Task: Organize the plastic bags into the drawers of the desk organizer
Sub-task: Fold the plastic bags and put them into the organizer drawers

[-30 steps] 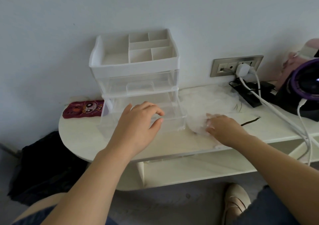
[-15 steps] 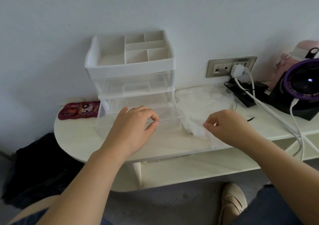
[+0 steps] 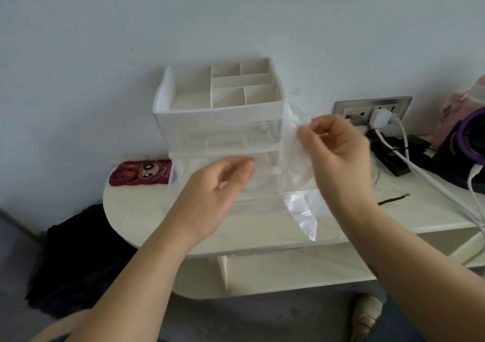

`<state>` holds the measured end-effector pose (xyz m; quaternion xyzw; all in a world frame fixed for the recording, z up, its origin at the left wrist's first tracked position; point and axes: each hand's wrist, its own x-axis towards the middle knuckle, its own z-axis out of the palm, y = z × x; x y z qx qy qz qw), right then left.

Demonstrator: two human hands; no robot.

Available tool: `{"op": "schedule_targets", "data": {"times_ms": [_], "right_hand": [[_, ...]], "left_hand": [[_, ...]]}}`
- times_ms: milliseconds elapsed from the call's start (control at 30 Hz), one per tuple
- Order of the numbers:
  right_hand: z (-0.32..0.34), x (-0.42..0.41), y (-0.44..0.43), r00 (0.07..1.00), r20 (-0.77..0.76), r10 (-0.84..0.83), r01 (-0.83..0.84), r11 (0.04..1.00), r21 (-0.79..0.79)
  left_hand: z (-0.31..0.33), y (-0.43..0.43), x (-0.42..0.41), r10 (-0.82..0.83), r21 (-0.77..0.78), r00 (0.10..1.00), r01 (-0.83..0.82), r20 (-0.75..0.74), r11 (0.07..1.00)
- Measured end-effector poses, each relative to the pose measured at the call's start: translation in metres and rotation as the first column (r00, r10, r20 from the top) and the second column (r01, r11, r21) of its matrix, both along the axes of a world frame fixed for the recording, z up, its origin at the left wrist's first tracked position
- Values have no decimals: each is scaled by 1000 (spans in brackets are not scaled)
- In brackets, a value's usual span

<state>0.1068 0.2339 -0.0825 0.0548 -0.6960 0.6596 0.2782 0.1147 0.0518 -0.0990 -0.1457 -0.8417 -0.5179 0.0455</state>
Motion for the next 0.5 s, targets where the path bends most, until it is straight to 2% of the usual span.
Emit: {"op": "schedule_targets", "data": {"times_ms": [33,100,167,200,233,300,367,433,500], "right_hand": [[0,-3,-12,1000,-1,13,-13,999,53],[-3,-7,-33,999,30,41,-45,981,189],[-9,-11,-51,992,86,95,-119,928,352],[-13,-12,-56,981,129,142,-183,895,407],[-15,-13,-59,962,184,200,-262,862,434],[-18,-16,-61,908,287,307,-411,786,461],[-16,-20,-58,876,351,331,-476,710,518],[-13,-25,-54,854,425,300,-512,630,584],[-13,-30,-53,818,517,254,-563,538,627]], "left_hand": [[4,-5,-2,-37,191,997,23,71,981],[8,-11,-5,-153,458,969,48,196,888],[10,-17,-8,-230,553,944,64,236,831],[10,-19,-8,-211,544,943,39,258,838],[9,-21,-10,-150,515,945,-22,290,857],[5,-29,-17,79,374,937,-212,340,903],[1,-40,-26,308,105,923,-339,231,935],[3,-47,-33,377,-221,924,-357,58,908],[3,-50,-38,366,-405,930,-344,-25,847]]}}
